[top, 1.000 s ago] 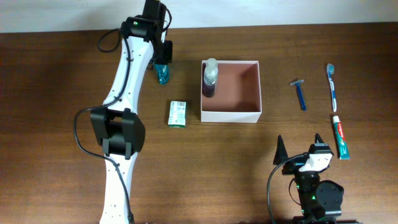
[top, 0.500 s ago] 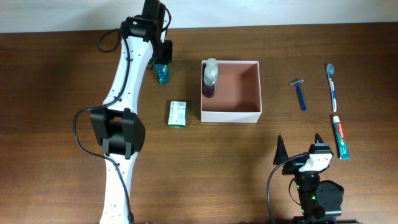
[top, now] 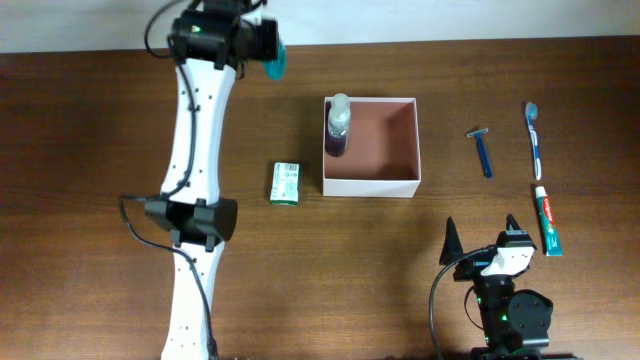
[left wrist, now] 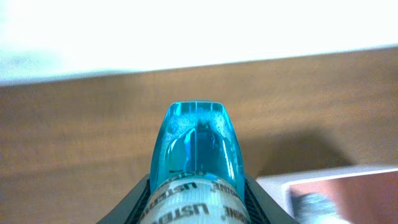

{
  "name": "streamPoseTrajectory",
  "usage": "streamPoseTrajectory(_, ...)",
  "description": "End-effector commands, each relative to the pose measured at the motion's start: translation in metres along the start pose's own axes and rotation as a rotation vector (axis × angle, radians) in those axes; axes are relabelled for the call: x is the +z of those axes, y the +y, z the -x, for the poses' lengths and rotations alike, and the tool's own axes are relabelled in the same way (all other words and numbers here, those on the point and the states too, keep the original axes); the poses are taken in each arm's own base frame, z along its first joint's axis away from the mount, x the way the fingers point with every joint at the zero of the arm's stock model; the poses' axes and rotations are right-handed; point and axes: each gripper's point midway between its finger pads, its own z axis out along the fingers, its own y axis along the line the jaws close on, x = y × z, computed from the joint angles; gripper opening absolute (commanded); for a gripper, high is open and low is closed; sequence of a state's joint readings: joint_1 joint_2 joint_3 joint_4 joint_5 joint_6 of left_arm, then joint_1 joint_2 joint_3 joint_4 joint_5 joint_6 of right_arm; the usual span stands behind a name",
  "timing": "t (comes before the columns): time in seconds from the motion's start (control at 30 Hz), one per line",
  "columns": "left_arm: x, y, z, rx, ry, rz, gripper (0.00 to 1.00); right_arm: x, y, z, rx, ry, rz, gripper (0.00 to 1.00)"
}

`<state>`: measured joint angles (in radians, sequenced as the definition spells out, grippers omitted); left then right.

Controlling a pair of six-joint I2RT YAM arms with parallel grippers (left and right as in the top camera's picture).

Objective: Pack container
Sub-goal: 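Lift the Listerine bottle and carry it over the pink box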

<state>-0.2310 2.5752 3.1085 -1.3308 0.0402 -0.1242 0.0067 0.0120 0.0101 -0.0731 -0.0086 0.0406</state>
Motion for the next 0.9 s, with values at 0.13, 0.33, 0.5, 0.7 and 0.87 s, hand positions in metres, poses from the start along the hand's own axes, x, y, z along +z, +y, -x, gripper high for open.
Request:
streamPoseTrajectory(0.13, -0.098, -0.048, 0.051, 0.053, -0.221, -0.097, 0.01, 0.000, 0.000, -0.002, -0.007, 0.001, 0.002, 0.99)
streamPoseTrajectory(0.33, -0.126, -0.117, 0.051, 0.129, -0.276, -0.204, 0.01, 0.000, 0.000, -0.002, -0.007, 0.001, 0.002, 0.99)
streamPoseTrajectory(0.5, -0.133, -0.169, 0.037, 0.187, -0.273, -0.282, 0.01, 0.000, 0.000, -0.002, -0.006, 0.001, 0.002, 0.99)
streamPoseTrajectory(0.7, -0.121, -0.199, 0.014, 0.229, -0.211, -0.295, 0.01, 0.000, 0.000, -0.002, -0.007, 0.001, 0.002, 0.99)
streamPoseTrajectory(0.87, -0.097, -0.204, -0.011, 0.249, -0.111, -0.281, 0.01, 0.000, 0.000, -0.002, -0.006, 0.001, 0.002, 0.99)
